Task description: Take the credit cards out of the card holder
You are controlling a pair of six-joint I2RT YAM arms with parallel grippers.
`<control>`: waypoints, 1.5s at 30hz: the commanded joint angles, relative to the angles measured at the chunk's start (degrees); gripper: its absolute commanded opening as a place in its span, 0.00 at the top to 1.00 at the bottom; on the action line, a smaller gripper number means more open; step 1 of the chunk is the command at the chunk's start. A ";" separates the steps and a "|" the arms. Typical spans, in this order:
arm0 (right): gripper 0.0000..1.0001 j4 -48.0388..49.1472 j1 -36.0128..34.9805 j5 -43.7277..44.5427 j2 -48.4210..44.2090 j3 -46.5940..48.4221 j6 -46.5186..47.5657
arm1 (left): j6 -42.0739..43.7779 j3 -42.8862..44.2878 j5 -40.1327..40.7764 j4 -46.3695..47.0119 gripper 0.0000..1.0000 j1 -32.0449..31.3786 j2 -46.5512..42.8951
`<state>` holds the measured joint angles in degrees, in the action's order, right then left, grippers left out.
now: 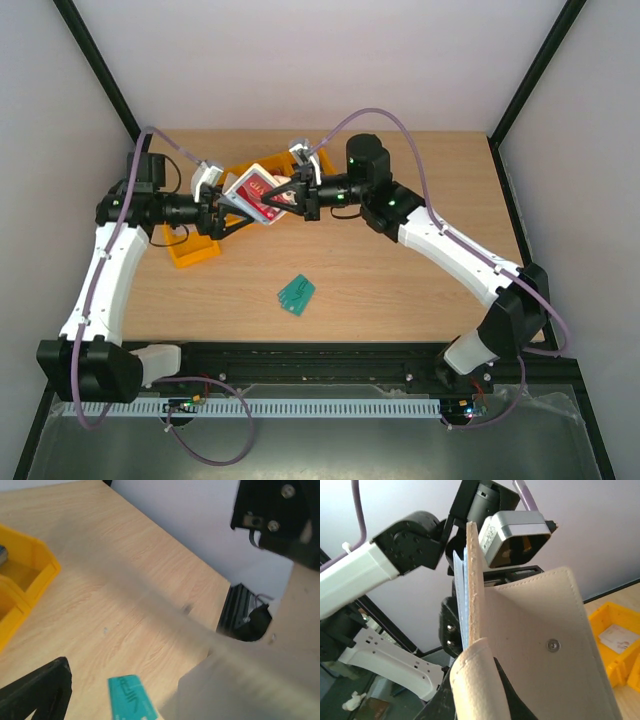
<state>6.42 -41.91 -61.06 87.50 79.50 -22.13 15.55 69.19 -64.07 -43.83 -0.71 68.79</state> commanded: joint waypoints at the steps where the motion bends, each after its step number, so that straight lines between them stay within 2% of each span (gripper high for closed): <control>1: 0.98 -7.24 0.88 0.75 -0.49 2.09 7.04 | 17.59 6.28 -2.65 -12.91 0.01 0.00 2.59; 7: 0.98 -4.50 1.53 2.46 -1.51 1.52 6.23 | 28.23 14.69 1.49 -23.13 0.01 0.01 4.12; 10: 0.98 -3.20 1.57 0.85 -2.11 1.02 6.13 | 32.06 16.17 0.77 -26.27 0.01 0.01 4.57; 16: 0.98 3.64 1.60 -1.99 -3.30 -2.69 2.18 | 23.62 17.62 -3.67 -17.17 0.01 -0.94 5.61; 20: 0.98 7.09 1.58 -3.57 -3.08 -3.60 -0.21 | 24.81 18.28 -1.59 -17.10 0.03 -4.75 6.23; 22: 0.98 7.30 1.57 -3.48 -3.39 -3.82 -0.12 | 25.73 17.95 -0.58 -17.96 0.16 -6.79 6.55; 24: 0.98 7.39 1.58 -3.45 -3.92 -4.34 0.11 | 26.75 17.96 -0.16 -18.92 0.46 -7.83 6.78; 26: 0.98 6.37 1.63 -3.12 -4.53 -4.39 1.27 | 28.33 18.43 -0.14 -20.27 0.83 -7.90 6.73; 27: 0.98 4.91 1.74 -2.48 -4.92 -4.25 2.61 | 28.99 18.84 0.07 -20.92 0.95 -7.91 6.64; 28: 0.98 3.56 2.00 -1.68 -5.30 -4.19 3.89 | 29.42 19.18 0.45 -21.41 0.97 -7.90 6.50; 29: 0.91 2.06 2.27 -0.57 -5.66 -4.26 5.07 | 29.91 19.41 0.83 -21.91 0.98 -7.86 6.38; 30: 0.65 0.24 2.58 0.48 -5.90 -4.15 6.31 | 29.95 19.56 1.13 -22.21 0.98 -7.90 6.37; 31: 0.45 -2.08 2.66 1.06 -5.94 -3.78 7.92 | 29.80 19.53 1.63 -22.25 0.98 -7.88 6.42; 32: 0.29 -5.29 2.71 1.77 -5.86 -2.59 10.39 | 29.62 19.39 2.16 -22.26 0.98 -7.98 6.48; 34: 0.12 -12.16 2.71 4.21 -5.45 -0.59 14.76 | 29.41 19.15 4.22 -22.32 0.98 -8.91 6.68; 36: 0.07 -16.23 2.71 6.59 -4.82 0.88 17.96 | 29.38 18.97 7.44 -22.58 0.98 -11.19 7.06; 41: 0.10 -23.80 2.69 3.54 -1.08 5.16 21.25 | 29.34 19.31 12.89 -23.44 0.98 -14.52 7.91; 42: 0.15 -24.45 2.71 2.71 -0.40 5.72 21.38 | 29.81 19.25 13.14 -23.87 0.98 -14.83 7.93; 45: 0.43 -25.44 2.71 0.44 0.82 6.80 21.33 | 30.33 19.08 14.16 -24.37 0.98 -15.65 8.10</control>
<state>-13.39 -39.35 -57.47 86.30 83.83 -3.03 44.05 87.33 -52.18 -66.32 -15.55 76.53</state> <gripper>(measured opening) 0.724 0.051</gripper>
